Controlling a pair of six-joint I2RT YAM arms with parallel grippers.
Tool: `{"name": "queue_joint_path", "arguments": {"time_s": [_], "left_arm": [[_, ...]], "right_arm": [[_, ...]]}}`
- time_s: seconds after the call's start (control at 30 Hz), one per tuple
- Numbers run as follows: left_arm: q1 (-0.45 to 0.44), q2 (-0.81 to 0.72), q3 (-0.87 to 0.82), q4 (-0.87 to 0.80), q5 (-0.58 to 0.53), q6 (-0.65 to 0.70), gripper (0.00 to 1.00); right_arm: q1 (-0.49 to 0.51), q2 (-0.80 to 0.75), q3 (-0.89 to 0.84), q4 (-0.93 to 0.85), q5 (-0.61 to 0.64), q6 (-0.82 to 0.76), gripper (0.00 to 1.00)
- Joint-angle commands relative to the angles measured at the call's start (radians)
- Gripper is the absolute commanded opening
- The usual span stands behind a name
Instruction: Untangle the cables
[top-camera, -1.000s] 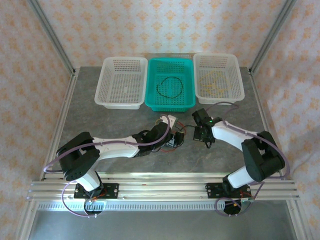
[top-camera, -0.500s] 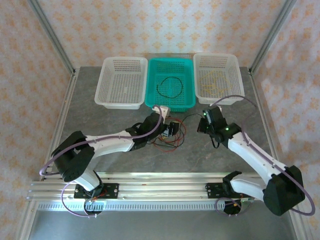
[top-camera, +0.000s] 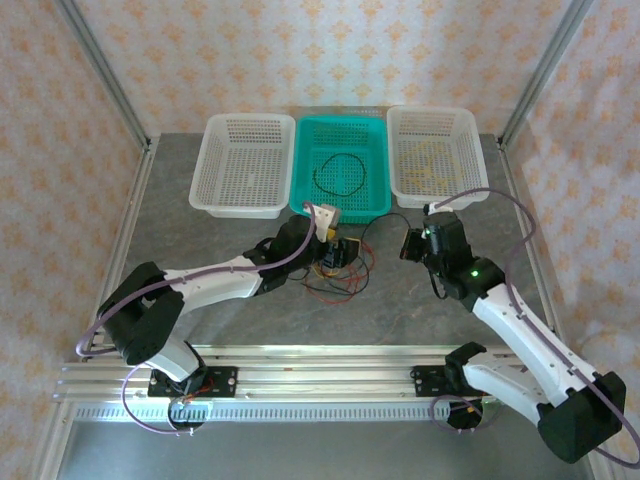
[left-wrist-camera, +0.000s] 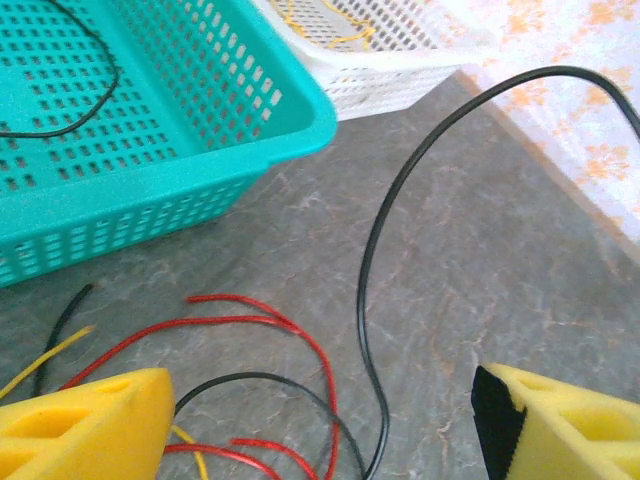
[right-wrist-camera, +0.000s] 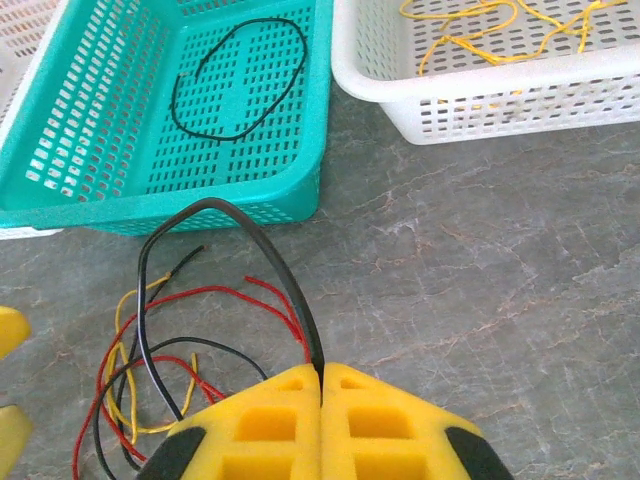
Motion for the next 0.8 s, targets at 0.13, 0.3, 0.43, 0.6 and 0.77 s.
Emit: {"name": "queue_joint_path", "arguments": {"time_s": [0.13, 0.3, 0.43, 0.6, 0.77], "left_arm": [[0.049, 0.051, 0.044, 0.110, 0.152, -0.044, 0.79], [0.052, 0.096, 0.080, 0.097, 0.173, -0.034, 0.75], [0.053, 0.135, 0.103, 0.104, 0.205, -0.035, 0.69], [0.053, 0.187, 0.127, 0.127, 0.217, -0.041, 0.62], [0.052, 0.220, 0.146, 0.140, 0.224, -0.044, 0.50]], "right_arm": [[-0.003, -0.035, 0.028, 0.041, -0.059, -0.052, 0.00], [-0.003, -0.040, 0.024, 0.058, -0.089, -0.056, 0.00], [-0.001, -0.040, 0.023, 0.064, -0.095, -0.053, 0.00], [-0.001, -0.041, 0.026, 0.067, -0.100, -0.052, 0.00], [-0.001, -0.039, 0.029, 0.063, -0.087, -0.052, 0.00]]}}
